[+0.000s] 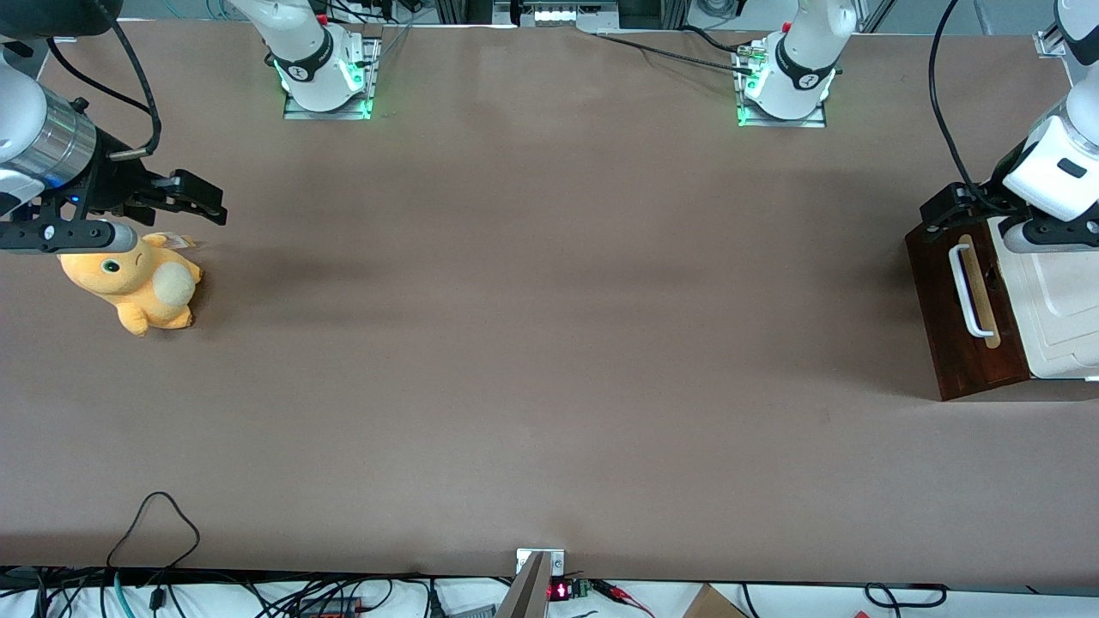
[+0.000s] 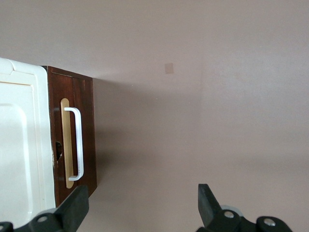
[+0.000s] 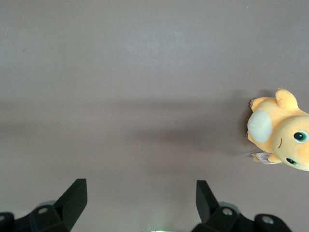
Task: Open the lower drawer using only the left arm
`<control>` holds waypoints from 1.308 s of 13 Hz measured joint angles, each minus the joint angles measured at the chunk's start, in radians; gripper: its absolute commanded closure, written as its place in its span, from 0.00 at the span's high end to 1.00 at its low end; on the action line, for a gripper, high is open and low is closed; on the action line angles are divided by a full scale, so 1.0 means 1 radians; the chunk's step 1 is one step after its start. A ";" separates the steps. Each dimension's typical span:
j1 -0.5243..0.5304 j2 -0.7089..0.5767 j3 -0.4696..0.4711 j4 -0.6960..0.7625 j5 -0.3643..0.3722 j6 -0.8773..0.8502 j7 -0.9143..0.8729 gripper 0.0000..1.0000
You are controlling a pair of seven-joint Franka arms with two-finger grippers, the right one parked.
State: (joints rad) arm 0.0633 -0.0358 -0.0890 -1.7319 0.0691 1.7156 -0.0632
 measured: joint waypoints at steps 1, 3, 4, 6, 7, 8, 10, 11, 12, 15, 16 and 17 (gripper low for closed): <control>0.000 0.000 -0.002 0.004 0.000 -0.008 0.000 1.00; 0.000 0.000 -0.007 0.014 0.000 -0.035 0.000 1.00; 0.000 0.000 -0.009 0.019 0.000 -0.038 0.000 1.00; 0.000 0.001 -0.009 0.024 0.000 -0.042 0.000 1.00; 0.000 0.002 -0.009 0.024 0.000 -0.043 0.000 1.00; 0.000 0.004 -0.009 0.024 0.000 -0.045 0.000 1.00; 0.000 0.005 -0.009 0.025 0.000 -0.060 0.000 1.00; 0.000 0.005 -0.009 0.025 0.000 -0.071 0.000 1.00; 0.000 0.005 -0.009 0.025 0.000 -0.081 0.000 1.00; 0.000 0.007 -0.009 0.025 0.000 -0.089 0.016 1.00; 0.000 0.007 -0.010 0.025 0.000 -0.089 0.025 1.00; 0.001 0.007 -0.014 0.025 0.000 -0.089 0.031 1.00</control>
State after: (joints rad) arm 0.0639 -0.0285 -0.1030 -1.7067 0.0691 1.6263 -0.0321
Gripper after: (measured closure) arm 0.000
